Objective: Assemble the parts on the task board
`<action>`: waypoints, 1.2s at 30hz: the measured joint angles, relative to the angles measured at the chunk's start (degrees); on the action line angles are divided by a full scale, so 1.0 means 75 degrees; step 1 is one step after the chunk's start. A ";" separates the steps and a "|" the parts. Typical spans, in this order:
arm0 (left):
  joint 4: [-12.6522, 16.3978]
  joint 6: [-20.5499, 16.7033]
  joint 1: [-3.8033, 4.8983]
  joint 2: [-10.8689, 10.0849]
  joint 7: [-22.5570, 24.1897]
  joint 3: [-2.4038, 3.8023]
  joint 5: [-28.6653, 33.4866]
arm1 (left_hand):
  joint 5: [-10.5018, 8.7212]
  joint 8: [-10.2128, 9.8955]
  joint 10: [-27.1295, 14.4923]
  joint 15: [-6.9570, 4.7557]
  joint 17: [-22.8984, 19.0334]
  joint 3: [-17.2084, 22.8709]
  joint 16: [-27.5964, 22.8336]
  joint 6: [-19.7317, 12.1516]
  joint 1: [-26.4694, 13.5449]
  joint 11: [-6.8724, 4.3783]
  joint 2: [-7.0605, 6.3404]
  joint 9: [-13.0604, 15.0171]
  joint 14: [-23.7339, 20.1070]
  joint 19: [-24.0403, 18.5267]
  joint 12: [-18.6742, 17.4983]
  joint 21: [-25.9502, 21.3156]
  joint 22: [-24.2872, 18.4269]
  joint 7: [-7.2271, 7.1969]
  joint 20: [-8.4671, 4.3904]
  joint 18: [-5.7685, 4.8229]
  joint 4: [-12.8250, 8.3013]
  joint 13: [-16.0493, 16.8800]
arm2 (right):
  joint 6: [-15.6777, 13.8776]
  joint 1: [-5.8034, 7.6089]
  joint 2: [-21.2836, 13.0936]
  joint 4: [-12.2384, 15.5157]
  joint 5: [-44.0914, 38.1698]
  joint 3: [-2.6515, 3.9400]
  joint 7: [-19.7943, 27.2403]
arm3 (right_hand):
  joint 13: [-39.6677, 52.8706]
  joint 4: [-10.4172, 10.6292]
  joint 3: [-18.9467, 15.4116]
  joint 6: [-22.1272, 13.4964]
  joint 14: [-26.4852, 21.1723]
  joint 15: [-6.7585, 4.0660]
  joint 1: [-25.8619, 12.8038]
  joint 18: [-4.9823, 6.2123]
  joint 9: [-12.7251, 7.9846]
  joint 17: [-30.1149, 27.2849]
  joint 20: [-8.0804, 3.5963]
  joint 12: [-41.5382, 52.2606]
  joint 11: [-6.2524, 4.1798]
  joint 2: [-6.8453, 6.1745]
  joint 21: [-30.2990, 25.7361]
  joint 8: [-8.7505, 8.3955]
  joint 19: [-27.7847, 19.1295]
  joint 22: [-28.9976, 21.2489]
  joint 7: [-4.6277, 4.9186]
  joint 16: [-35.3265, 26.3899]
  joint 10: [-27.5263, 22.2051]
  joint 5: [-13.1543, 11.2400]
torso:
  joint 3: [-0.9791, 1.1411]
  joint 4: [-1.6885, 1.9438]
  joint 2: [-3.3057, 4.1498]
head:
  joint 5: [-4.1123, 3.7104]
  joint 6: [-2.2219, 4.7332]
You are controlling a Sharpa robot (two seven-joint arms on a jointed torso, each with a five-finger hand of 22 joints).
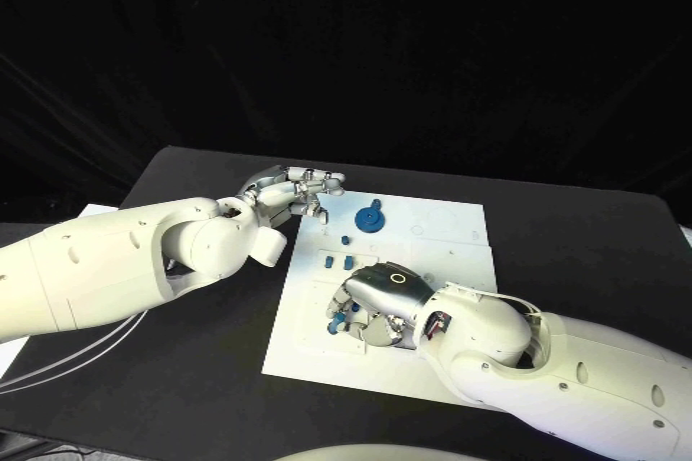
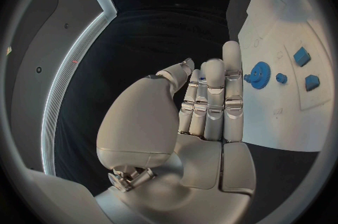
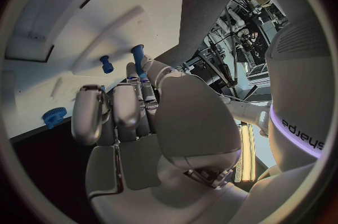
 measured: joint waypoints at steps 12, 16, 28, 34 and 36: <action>0.0011 0.0000 0.0000 -0.0009 -0.0002 0.0000 -0.0001 | 0.0000 0.0000 0.0000 0.0000 0.0000 0.0000 0.0000 0.0000 0.0000 0.0000 0.0000 0.0000 0.0000 0.0000 0.0000 0.0000 0.0000 0.0000 0.0000 0.0000 0.0000 0.0000 | 0.0078 0.0011 0.0070 -0.0047 -0.0032 -0.0015 -0.0069 | 0.0012 0.0060 -0.0110 -0.0379 -0.0013 0.0073 -0.0187 -0.0001 -0.0015 -0.0297 0.0080 -0.0114 0.0118 -0.0185 -0.0152 -0.0164 -0.0154 -0.0299 0.0135 -0.0182 -0.0307 0.0044 | -0.0003 0.0000 -0.0004 | 0.0018 -0.0018; 0.0011 0.0000 0.0000 -0.0009 -0.0003 0.0000 -0.0002 | 0.0000 0.0000 0.0000 0.0000 0.0000 0.0000 0.0000 0.0000 0.0000 0.0000 0.0000 0.0000 0.0000 0.0000 0.0000 0.0000 0.0000 0.0000 0.0000 0.0000 0.0000 0.0000 | 0.0128 -0.0005 0.0090 -0.0081 -0.0035 -0.0056 -0.0117 | -0.0028 0.0128 -0.0505 -0.1236 -0.0027 0.0222 -0.0491 0.0111 -0.0284 -0.0737 0.0250 -0.0147 0.0330 -0.0488 -0.0427 -0.0206 -0.0416 -0.0744 0.0311 -0.0547 -0.1265 0.0071 | -0.0001 0.0000 -0.0006 | 0.0018 -0.0013; 0.0003 -0.0002 0.0000 -0.0004 -0.0005 0.0000 -0.0003 | 0.0000 0.0000 0.0000 0.0000 0.0000 0.0000 0.0000 0.0000 0.0000 0.0000 0.0000 0.0000 0.0000 0.0000 0.0000 0.0000 0.0000 0.0000 0.0000 0.0000 0.0000 0.0004 | -0.0166 -0.0007 -0.0096 0.0053 -0.0032 -0.0061 -0.0136 | -0.0021 0.0170 -0.1160 -0.1704 -0.0014 0.0316 -0.0505 0.0118 -0.0439 -0.0891 0.0301 -0.0082 0.0461 -0.0502 -0.0472 -0.0206 -0.0467 -0.0855 0.0313 -0.0593 -0.1975 0.0071 | 0.0003 -0.0004 -0.0009 | -0.0015 0.0019; -0.0002 -0.0002 0.0000 -0.0008 -0.0005 0.0000 -0.0003 | 0.0000 0.0000 0.0000 0.0000 0.0000 0.0000 0.0000 0.0000 0.0000 0.0000 0.0000 0.0000 0.0000 0.0000 0.0000 0.0000 0.0000 0.0000 0.0000 0.0000 0.0000 0.0005 | -0.0710 -0.0002 -0.0639 0.0423 0.0065 0.0015 -0.0089 | 0.0005 0.0180 -0.1336 -0.1501 -0.0014 0.0316 -0.0374 0.0118 -0.0418 -0.0937 0.0301 0.0193 0.0384 -0.0371 -0.0472 -0.0147 -0.0467 -0.0849 0.0384 -0.0592 -0.1575 0.0071 | 0.0008 -0.0014 -0.0009 | -0.0087 0.0066; -0.0003 -0.0001 0.0000 -0.0010 -0.0005 0.0000 -0.0003 | 0.0000 0.0000 0.0000 0.0000 0.0000 0.0000 0.0000 0.0000 0.0000 0.0000 0.0000 0.0000 0.0000 0.0000 0.0000 0.0000 0.0000 0.0000 0.0000 0.0000 0.0000 0.0005 | -0.0880 0.0029 -0.0921 0.0600 0.0224 0.0076 -0.0069 | 0.0016 0.0213 -0.1369 -0.1399 -0.0014 0.0316 -0.0326 0.0118 -0.0417 -0.0937 0.0301 0.0299 0.0364 -0.0318 -0.0472 -0.0147 -0.0467 -0.0834 0.0394 -0.0592 -0.1353 0.0071 | 0.0009 -0.0015 -0.0010 | -0.0122 0.0083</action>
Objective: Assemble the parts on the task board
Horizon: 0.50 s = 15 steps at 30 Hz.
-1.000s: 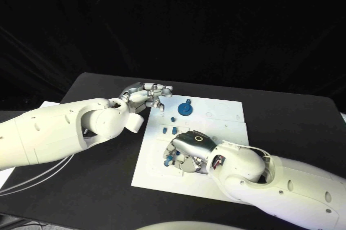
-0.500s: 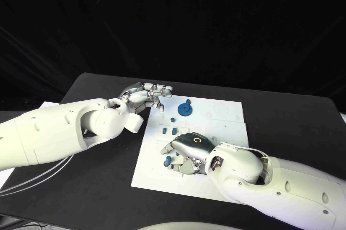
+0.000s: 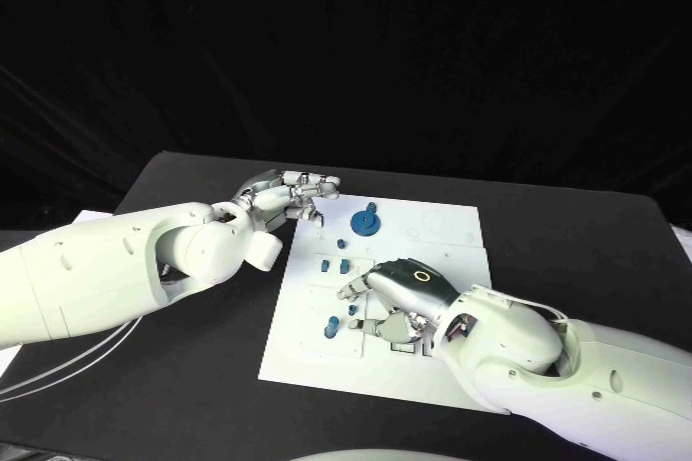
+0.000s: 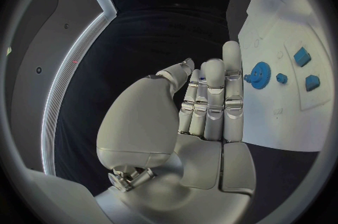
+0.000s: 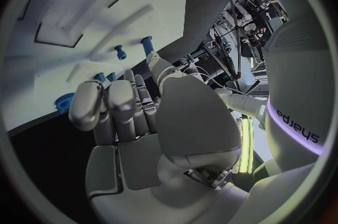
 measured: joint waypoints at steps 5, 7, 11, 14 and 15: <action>-0.0001 0.0001 0.0000 -0.0022 0.0000 0.0000 0.0000 | 0.0000 0.0000 0.0000 0.0000 0.0000 0.0000 0.0000 0.0000 0.0000 0.0000 0.0000 0.0000 0.0000 0.0000 0.0002 0.0000 0.0000 0.0000 0.0000 0.0001 0.0000 -0.0001 | -0.0251 0.0182 -0.0854 0.0446 0.0751 0.0126 0.0016 | 0.0011 0.0040 -0.0082 0.0082 -0.0012 -0.0031 -0.0040 0.0000 -0.0001 0.0113 -0.0049 0.0134 -0.0033 0.0041 0.0010 0.0000 0.0108 0.0125 -0.0001 0.0065 0.0382 0.0042 | -0.0001 -0.0009 -0.0004 | -0.0121 0.0051; -0.0003 0.0001 0.0000 -0.0035 0.0000 0.0000 0.0000 | 0.0000 0.0035 -0.0027 0.0000 -0.0022 0.0000 0.0000 0.0000 0.0000 0.0027 0.0000 0.0000 0.0000 0.0000 0.0078 -0.0050 -0.0010 0.0000 0.0000 0.0000 0.0000 0.0008 | -0.0317 0.0242 -0.1163 0.0617 0.1125 0.0148 0.0021 | 0.0056 0.0073 -0.0115 0.0163 0.0001 -0.0058 -0.0041 0.0000 -0.0001 0.0335 -0.0061 0.0261 -0.0072 0.0041 0.0159 0.0000 0.0258 0.0337 -0.0021 0.0271 0.0664 0.0098 | -0.0001 -0.0022 -0.0007 | -0.0177 0.0067; -0.0006 0.0001 -0.0002 -0.0051 0.0000 0.0000 0.0000 | 0.0000 0.0035 -0.0029 0.0001 -0.0027 0.0000 0.0000 0.0000 0.0000 0.0029 0.0000 0.0000 -0.0001 0.0000 0.0079 -0.0050 -0.0015 0.0000 0.0000 0.0000 0.0000 0.0009 | -0.0430 0.0331 -0.1810 0.0920 0.1951 0.0177 0.0024 | 0.0317 0.0133 -0.0131 0.0289 -0.0013 -0.0245 -0.0012 -0.0001 0.0007 0.0796 -0.0209 0.0740 -0.0187 0.0073 0.0440 0.0005 0.0514 0.0785 -0.0096 0.0687 0.1646 0.0299 | 0.0000 -0.0064 -0.0017 | -0.0317 0.0103; 0.0000 0.0001 -0.0001 -0.0052 0.0000 0.0000 0.0000 | 0.0000 0.0035 -0.0029 0.0001 -0.0027 0.0000 0.0000 0.0000 0.0000 0.0029 0.0000 0.0000 -0.0001 0.0000 0.0079 -0.0050 -0.0015 0.0000 0.0000 0.0000 0.0000 0.0009 | -0.0446 0.0360 -0.2245 0.1038 0.2403 0.0182 -0.0052 | 0.0610 0.0307 -0.0304 0.0447 -0.0008 -0.0377 -0.0262 0.0000 0.0042 0.0954 -0.0312 0.1135 -0.0409 0.0085 0.0537 0.0125 0.0616 0.0949 -0.0228 0.0833 0.2387 0.0487 | 0.0001 -0.0094 -0.0023 | -0.0417 0.0117; 0.0004 0.0001 -0.0001 -0.0054 0.0000 0.0000 0.0000 | 0.0000 0.0035 -0.0029 0.0001 -0.0027 0.0000 0.0000 0.0000 0.0000 0.0029 0.0000 0.0000 -0.0001 0.0000 0.0080 -0.0050 -0.0014 0.0000 0.0000 0.0000 0.0000 0.0009 | -0.0444 0.0365 -0.2369 0.1051 0.2514 0.0181 -0.0103 | 0.0747 0.0415 -0.0412 0.0536 0.0002 -0.0411 -0.0436 -0.0001 0.0057 0.1007 -0.0346 0.1296 -0.0491 0.0054 0.0562 0.0179 0.0651 0.1004 -0.0274 0.0882 0.2587 0.0668 | 0.0000 -0.0105 -0.0026 | -0.0450 0.0120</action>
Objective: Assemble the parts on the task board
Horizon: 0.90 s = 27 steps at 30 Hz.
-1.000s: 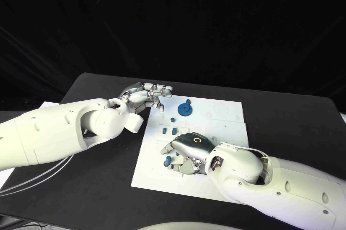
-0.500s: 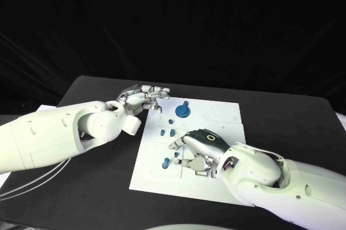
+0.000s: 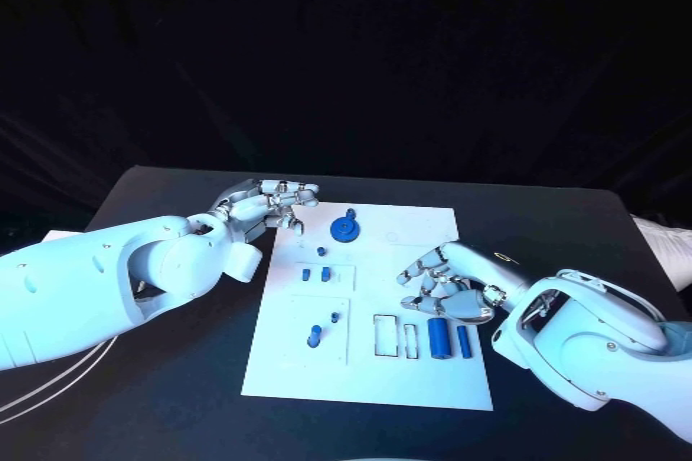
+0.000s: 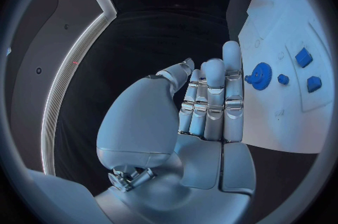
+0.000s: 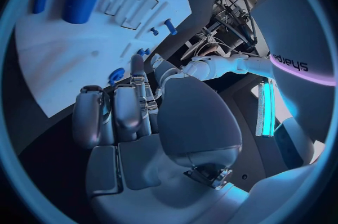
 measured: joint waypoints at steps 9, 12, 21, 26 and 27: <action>0.0058 -0.0001 0.0000 -0.0026 0.0000 -0.0003 0.0000 | 0.0000 0.0000 0.0000 0.0000 0.0001 0.0000 0.0000 0.0000 0.0000 0.0000 0.0000 0.0000 0.0000 0.0000 0.0000 0.0000 0.0000 0.0000 0.0000 0.0000 0.0000 -0.0001 | 0.0209 -0.0123 -0.0838 0.0232 0.0159 -0.0150 -0.1205 | 0.5306 0.0934 -0.1288 0.0307 -0.0011 -0.0183 -0.0537 -0.0242 0.0437 0.1252 -0.0241 0.4711 -0.0243 -0.0061 0.0513 0.0568 0.0405 0.0630 -0.0250 0.1018 0.0021 0.1331 | -0.0023 -0.0102 -0.0021 | -0.0321 0.0006; 0.0068 -0.0001 0.0000 -0.0037 0.0000 -0.0003 0.0000 | 0.0000 0.0000 0.0000 0.0000 0.0001 0.0000 0.0000 0.0000 0.0000 0.0000 0.0000 0.0000 0.0000 0.0000 0.0000 0.0000 0.0001 0.0000 0.0000 0.0000 0.0000 -0.0001 | 0.0290 -0.0224 -0.0916 0.0314 0.0068 -0.0180 -0.1678 | 0.6971 0.1051 -0.1620 0.0209 0.0000 -0.0193 -0.0489 -0.0242 0.0612 0.1631 -0.0214 0.6186 -0.0211 0.0052 0.0558 0.0714 0.0432 0.0630 -0.0238 0.1321 0.0149 0.1345 | -0.0029 -0.0137 -0.0026 | -0.0352 -0.0004; 0.0082 -0.0001 0.0000 -0.0046 0.0001 -0.0011 0.0000 | 0.0000 -0.0001 0.0001 0.0000 0.0001 0.0000 0.0000 0.0000 0.0000 -0.0001 0.0000 0.0000 0.0000 0.0000 0.0000 0.0000 0.0001 0.0000 0.0000 0.0000 0.0000 -0.0002 | 0.0437 -0.0352 -0.0880 0.0424 -0.0287 -0.0205 -0.2593 | 0.8723 0.1076 -0.2274 -0.0025 0.0000 -0.0192 -0.0509 -0.0363 0.0960 0.1706 -0.0187 0.8334 -0.0190 0.0247 0.0776 0.0951 0.0569 0.0629 -0.0241 0.2171 0.0793 0.1492 | -0.0042 -0.0167 -0.0044 | -0.0398 -0.0023; 0.0081 0.0000 0.0000 -0.0056 0.0002 -0.0016 0.0000 | 0.0000 -0.0001 0.0001 0.0000 0.0001 0.0000 0.0000 0.0000 0.0000 -0.0001 0.0000 0.0000 0.0000 0.0000 0.0000 0.0000 0.0001 0.0000 0.0000 0.0000 0.0000 -0.0002 | 0.0508 -0.0372 -0.0773 0.0452 -0.0467 -0.0211 -0.2842 | 0.8721 0.1091 -0.2421 -0.0058 0.0000 -0.0192 -0.0550 -0.0363 0.1052 0.1705 -0.0187 0.8717 -0.0190 0.0288 0.0889 0.1007 0.0569 0.0628 -0.0209 0.2344 0.0793 0.1492 | -0.0042 -0.0174 -0.0044 | -0.0396 -0.0023; 0.0079 0.0000 0.0000 -0.0057 0.0002 -0.0017 0.0000 | 0.0000 -0.0001 0.0001 0.0000 0.0001 0.0000 0.0000 0.0000 0.0000 -0.0001 0.0000 0.0000 0.0000 0.0000 0.0000 0.0000 0.0001 0.0000 0.0000 0.0001 0.0000 -0.0003 | 0.0518 -0.0374 -0.0748 0.0452 -0.0495 -0.0211 -0.2876 | 0.8721 0.1091 -0.2421 -0.0065 0.0000 -0.0192 -0.0550 -0.0363 0.1063 0.1705 -0.0187 0.8735 -0.0190 0.0288 0.0900 0.1007 0.0569 0.0628 -0.0216 0.2344 0.0793 0.1492 | -0.0042 -0.0174 -0.0044 | -0.0395 -0.0021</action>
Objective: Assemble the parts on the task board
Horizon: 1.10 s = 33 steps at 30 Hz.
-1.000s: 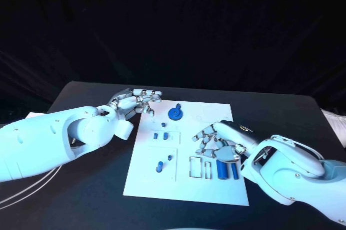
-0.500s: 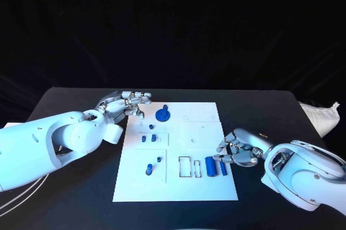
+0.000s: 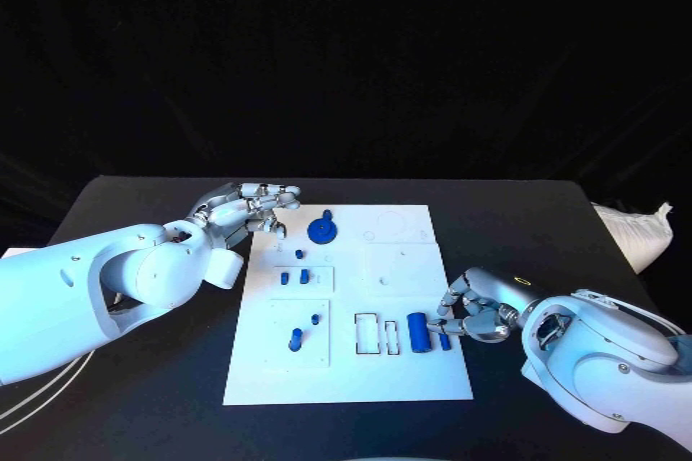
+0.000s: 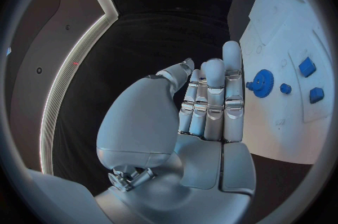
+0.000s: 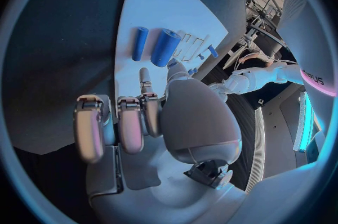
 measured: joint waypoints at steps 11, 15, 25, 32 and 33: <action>-0.0010 0.0001 0.0000 0.0003 0.0000 -0.0007 -0.0001 | 0.0000 0.0000 0.0000 0.0000 0.0000 0.0000 0.0000 0.0000 0.0000 0.0000 0.0000 0.0000 0.0000 0.0000 0.0000 0.0000 0.0000 0.0000 0.0000 0.0000 0.0000 -0.0001 | 0.0123 -0.0060 0.0341 -0.0091 -0.0222 -0.0005 -0.0230 | -0.0001 0.0010 -0.0159 -0.0045 0.0000 0.0000 -0.0062 0.0000 0.0065 -0.0001 0.0000 0.0089 0.0000 0.0061 0.0012 0.0031 0.0000 -0.0001 0.0005 0.0061 -0.0001 0.0000 | 0.0004 -0.0010 -0.0006 | -0.0001 -0.0010; -0.0010 0.0002 0.0000 0.0003 0.0000 -0.0008 -0.0001 | 0.0000 0.0000 0.0000 0.0000 0.0000 0.0000 0.0000 0.0000 0.0000 0.0000 0.0000 0.0000 0.0000 0.0000 0.0000 0.0000 0.0001 0.0000 0.0000 -0.0001 0.0000 -0.0001 | 0.0172 -0.0127 0.0481 -0.0155 -0.0272 -0.0010 -0.0267 | -0.0002 0.0010 -0.0200 -0.0045 0.0000 0.0000 -0.0061 0.0000 0.0084 -0.0001 0.0000 0.0089 0.0001 0.0061 0.0011 0.0058 -0.0001 -0.0002 0.0005 0.0060 -0.0001 0.0000 | 0.0004 -0.0009 -0.0006 | 0.0018 -0.0017; -0.0002 0.0003 0.0000 -0.0014 -0.0002 -0.0010 -0.0002 | 0.0000 -0.0001 0.0001 0.0000 0.0001 0.0000 0.0000 0.0000 0.0000 -0.0001 0.0000 0.0000 0.0000 0.0000 0.0000 0.0000 0.0001 0.0000 0.0000 0.0000 0.0000 -0.0001 | 0.0317 -0.0258 0.0771 -0.0363 -0.0387 -0.0011 -0.0346 | -0.0002 0.0010 -0.0244 -0.0098 0.0000 0.0001 -0.0092 0.0001 0.0115 -0.0002 0.0001 0.0089 0.0001 0.0092 0.0011 0.0082 -0.0001 -0.0002 0.0004 0.0060 -0.0001 -0.0067 | 0.0006 -0.0010 -0.0014 | 0.0064 -0.0048; 0.0003 0.0004 0.0000 -0.0025 -0.0002 -0.0010 -0.0002 | 0.0000 -0.0001 0.0001 0.0000 0.0001 0.0000 0.0000 0.0000 0.0000 -0.0001 0.0000 0.0000 0.0000 0.0000 0.0000 0.0000 0.0001 0.0000 0.0000 -0.0001 0.0000 -0.0002 | 0.0334 -0.0329 0.0948 -0.0475 -0.0478 0.0026 -0.0382 | -0.0003 0.0002 -0.0253 -0.0092 0.0000 0.0001 -0.0091 0.0001 0.0168 -0.0003 0.0001 0.0089 0.0001 0.0091 0.0011 0.0163 -0.0001 -0.0003 0.0001 0.0060 -0.0001 -0.0126 | 0.0007 -0.0011 -0.0021 | 0.0099 -0.0061; 0.0004 0.0004 -0.0001 -0.0027 -0.0002 -0.0011 -0.0002 | 0.0000 -0.0001 0.0001 0.0000 0.0001 0.0000 0.0000 0.0000 0.0000 -0.0001 0.0000 0.0000 0.0000 0.0000 0.0000 0.0000 0.0001 0.0000 0.0000 0.0000 0.0000 -0.0002 | 0.0328 -0.0338 0.0976 -0.0494 -0.0497 0.0032 -0.0389 | -0.0003 0.0002 -0.0253 -0.0087 0.0000 0.0001 -0.0104 0.0001 0.0176 -0.0003 0.0001 0.0089 0.0001 0.0104 0.0011 0.0183 -0.0001 -0.0003 -0.0002 0.0060 -0.0001 -0.0126 | 0.0006 -0.0012 -0.0023 | 0.0102 -0.0062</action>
